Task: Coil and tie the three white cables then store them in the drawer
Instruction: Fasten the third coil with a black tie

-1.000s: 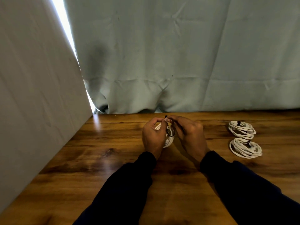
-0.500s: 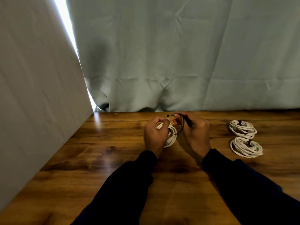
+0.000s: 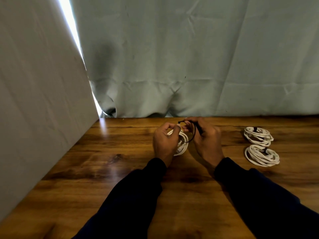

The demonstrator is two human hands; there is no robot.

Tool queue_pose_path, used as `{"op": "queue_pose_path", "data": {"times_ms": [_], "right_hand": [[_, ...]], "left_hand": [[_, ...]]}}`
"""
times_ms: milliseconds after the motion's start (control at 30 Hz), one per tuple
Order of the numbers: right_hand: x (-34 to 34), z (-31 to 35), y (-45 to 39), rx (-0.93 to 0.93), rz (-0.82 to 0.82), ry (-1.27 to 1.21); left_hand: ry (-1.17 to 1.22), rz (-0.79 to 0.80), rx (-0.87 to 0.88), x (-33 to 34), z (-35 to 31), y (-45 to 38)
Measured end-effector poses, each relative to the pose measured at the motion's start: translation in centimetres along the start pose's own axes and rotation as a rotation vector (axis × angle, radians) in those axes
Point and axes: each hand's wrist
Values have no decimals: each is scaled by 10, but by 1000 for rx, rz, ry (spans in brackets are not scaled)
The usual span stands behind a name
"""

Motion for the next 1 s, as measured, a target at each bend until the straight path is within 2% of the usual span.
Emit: {"op": "queue_pose_path", "data": {"times_ms": [500, 700, 900, 1000], "right_hand": [[0, 0, 1, -82, 54, -1], [1, -5, 0, -114, 70, 12], [1, -2, 1, -210, 122, 43], [-1, -3, 1, -217, 94, 88]], "left_hand": [[-43, -35, 56, 1, -3, 1], [-70, -15, 132, 0, -5, 1], [-20, 18, 150, -2, -2, 2], [15, 22, 152, -3, -1, 1]]}}
Point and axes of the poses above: each hand's wrist, its own y-axis away from the middle knuckle, its own x-axis out of the palm, z = x × y, and after that the axes turned 7 degrees about y, right-handed
